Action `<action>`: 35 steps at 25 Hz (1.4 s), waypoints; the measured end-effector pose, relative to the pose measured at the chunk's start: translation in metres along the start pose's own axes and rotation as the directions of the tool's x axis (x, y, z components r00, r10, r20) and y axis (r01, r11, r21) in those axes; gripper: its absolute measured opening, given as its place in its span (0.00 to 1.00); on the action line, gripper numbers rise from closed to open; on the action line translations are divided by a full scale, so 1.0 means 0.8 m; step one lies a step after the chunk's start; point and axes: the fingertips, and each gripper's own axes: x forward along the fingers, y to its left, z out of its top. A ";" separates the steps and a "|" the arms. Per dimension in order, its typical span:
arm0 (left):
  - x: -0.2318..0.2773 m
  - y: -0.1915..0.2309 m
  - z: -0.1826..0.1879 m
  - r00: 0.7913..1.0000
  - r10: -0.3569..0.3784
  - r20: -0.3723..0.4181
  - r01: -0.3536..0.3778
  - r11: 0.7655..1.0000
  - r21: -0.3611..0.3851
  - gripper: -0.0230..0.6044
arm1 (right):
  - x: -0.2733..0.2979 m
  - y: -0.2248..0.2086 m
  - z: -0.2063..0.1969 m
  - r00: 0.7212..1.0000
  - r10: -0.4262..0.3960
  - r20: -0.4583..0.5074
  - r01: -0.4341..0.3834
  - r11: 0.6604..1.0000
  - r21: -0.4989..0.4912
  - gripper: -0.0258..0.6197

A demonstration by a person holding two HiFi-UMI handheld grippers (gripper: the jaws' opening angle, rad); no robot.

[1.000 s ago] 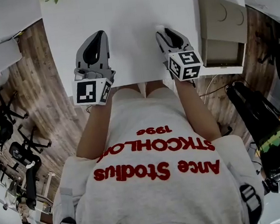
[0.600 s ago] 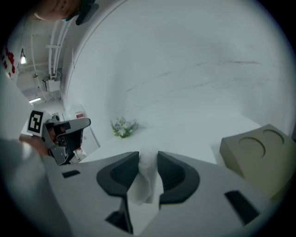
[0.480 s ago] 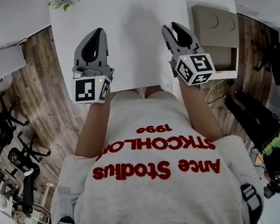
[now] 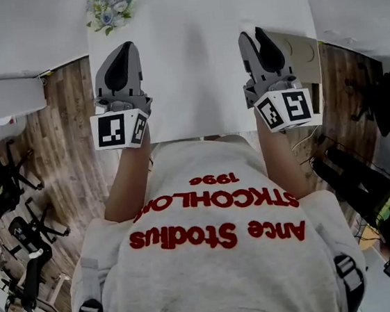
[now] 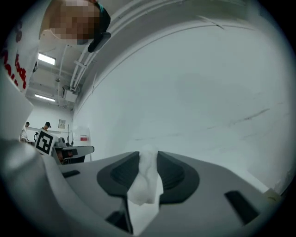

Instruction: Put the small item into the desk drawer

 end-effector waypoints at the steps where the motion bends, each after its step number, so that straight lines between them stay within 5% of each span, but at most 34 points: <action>1: -0.003 0.002 0.008 1.000 0.005 0.016 -0.005 1.000 0.003 0.05 | -0.003 0.001 0.014 1.000 0.000 0.028 0.000 1.000 -0.001 0.23; 13: 0.001 0.011 0.054 0.994 0.016 0.105 -0.018 1.000 0.015 0.05 | -0.027 0.007 0.105 0.979 0.002 0.203 0.003 1.000 -0.024 0.23; 22: 0.046 -0.048 0.035 0.986 -0.147 0.082 0.149 0.989 -0.019 0.05 | -0.097 -0.036 0.112 0.959 -0.184 0.218 0.185 0.983 0.016 0.23; 29: 0.093 -0.135 0.028 0.942 -0.329 0.069 0.333 0.941 -0.057 0.05 | -0.180 -0.082 0.126 0.901 -0.370 0.225 0.375 0.927 0.022 0.23; 35: 0.116 -0.224 0.024 0.876 -0.477 0.067 0.482 0.872 -0.087 0.05 | -0.263 -0.111 0.134 0.829 -0.513 0.223 0.522 0.853 0.020 0.23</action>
